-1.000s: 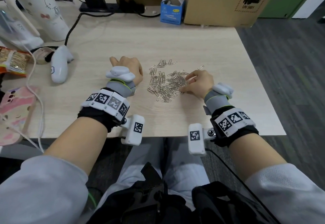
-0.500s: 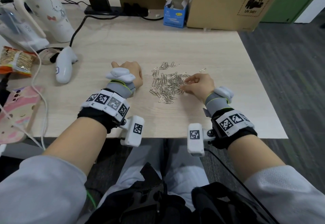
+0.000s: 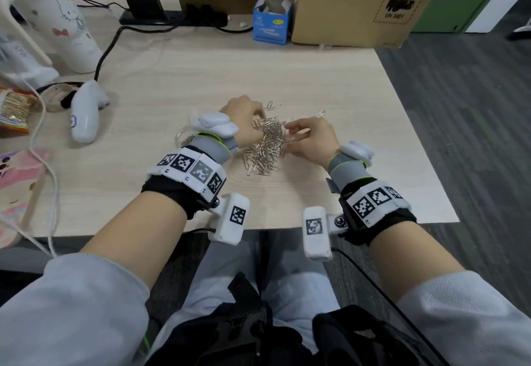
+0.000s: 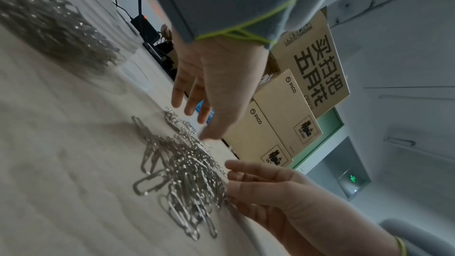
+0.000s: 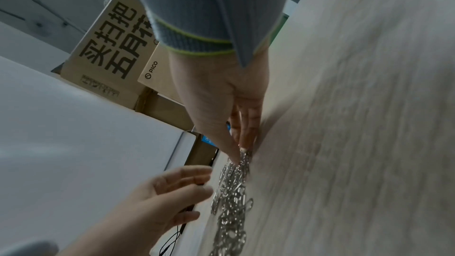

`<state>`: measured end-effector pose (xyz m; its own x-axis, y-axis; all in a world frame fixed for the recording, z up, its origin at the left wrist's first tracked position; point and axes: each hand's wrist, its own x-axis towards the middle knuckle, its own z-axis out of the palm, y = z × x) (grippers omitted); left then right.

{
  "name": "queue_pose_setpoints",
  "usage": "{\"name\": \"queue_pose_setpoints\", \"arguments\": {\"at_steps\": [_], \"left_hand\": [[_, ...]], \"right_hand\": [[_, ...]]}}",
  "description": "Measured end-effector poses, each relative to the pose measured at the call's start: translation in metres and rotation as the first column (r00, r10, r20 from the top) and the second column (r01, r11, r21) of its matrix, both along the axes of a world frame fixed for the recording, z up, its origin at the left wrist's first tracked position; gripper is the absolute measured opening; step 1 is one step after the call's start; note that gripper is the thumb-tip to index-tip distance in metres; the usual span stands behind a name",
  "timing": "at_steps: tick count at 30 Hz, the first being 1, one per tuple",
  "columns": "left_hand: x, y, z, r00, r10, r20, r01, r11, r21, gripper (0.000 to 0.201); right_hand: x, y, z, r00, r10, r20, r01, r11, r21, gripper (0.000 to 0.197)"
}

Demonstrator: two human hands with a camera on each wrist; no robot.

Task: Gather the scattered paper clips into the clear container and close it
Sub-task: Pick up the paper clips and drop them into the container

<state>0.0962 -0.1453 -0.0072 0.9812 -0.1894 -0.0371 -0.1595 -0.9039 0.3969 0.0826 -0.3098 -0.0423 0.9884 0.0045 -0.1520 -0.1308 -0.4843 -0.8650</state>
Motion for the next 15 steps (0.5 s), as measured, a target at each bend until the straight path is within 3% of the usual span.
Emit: {"name": "queue_pose_setpoints", "arguments": {"at_steps": [3, 6, 9, 15], "left_hand": [[0.005, 0.003, -0.002, 0.988, -0.067, -0.142, 0.076, 0.995, 0.063, 0.1], [0.003, 0.002, -0.004, 0.95, -0.143, -0.278, 0.198, 0.964, 0.179, 0.124], [0.002, -0.004, -0.011, 0.958, -0.167, -0.233, 0.211, 0.961, 0.181, 0.109], [0.016, -0.007, -0.018, 0.992, -0.085, -0.093, 0.079, 0.995, -0.064, 0.052]], "right_hand": [[0.007, -0.006, -0.002, 0.99, -0.073, 0.124, 0.088, 0.989, -0.12, 0.033], [0.008, -0.007, -0.006, 0.993, -0.013, 0.12, 0.027, 0.993, -0.113, 0.027], [0.008, -0.006, -0.004, 0.995, 0.052, 0.082, -0.046, 0.996, -0.08, 0.025], [0.01, -0.009, -0.005, 0.998, 0.05, -0.037, -0.047, 0.996, 0.082, 0.028]]}}
